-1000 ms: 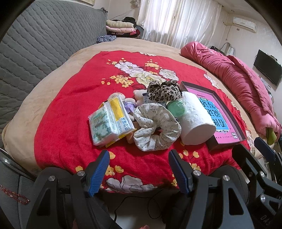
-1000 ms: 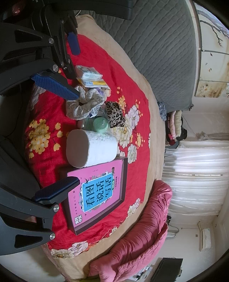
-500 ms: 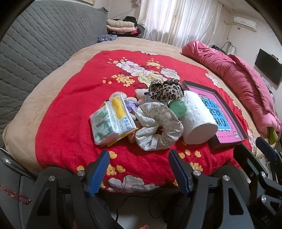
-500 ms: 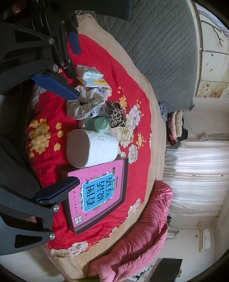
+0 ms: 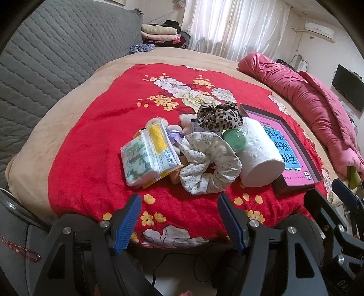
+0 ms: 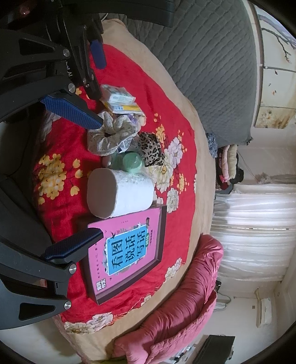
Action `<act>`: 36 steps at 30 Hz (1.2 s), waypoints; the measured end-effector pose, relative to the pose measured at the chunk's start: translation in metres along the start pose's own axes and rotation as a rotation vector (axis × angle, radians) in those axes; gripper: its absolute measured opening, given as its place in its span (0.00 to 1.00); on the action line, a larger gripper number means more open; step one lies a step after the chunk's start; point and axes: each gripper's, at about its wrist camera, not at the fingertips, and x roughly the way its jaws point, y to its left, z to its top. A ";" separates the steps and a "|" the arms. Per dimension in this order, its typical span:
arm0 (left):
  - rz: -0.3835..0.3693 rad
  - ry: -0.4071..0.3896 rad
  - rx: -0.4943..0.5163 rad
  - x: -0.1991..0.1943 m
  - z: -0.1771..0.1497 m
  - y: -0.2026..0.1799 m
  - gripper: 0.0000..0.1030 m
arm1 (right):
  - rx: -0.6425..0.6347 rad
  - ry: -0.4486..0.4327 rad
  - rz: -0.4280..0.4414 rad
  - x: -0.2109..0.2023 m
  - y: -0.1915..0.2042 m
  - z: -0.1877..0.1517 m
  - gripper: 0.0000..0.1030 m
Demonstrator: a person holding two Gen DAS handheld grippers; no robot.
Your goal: Organize soft objects
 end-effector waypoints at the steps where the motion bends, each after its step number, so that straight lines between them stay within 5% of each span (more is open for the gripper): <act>1: 0.000 0.002 0.000 0.000 0.000 0.000 0.66 | -0.003 0.001 0.001 0.001 0.001 0.000 0.86; 16: -0.021 0.048 -0.186 0.026 0.010 0.058 0.66 | -0.085 0.043 0.076 0.033 0.026 -0.002 0.86; 36: -0.245 0.175 -0.464 0.117 0.035 0.119 0.66 | -0.152 0.085 0.143 0.091 0.049 -0.003 0.86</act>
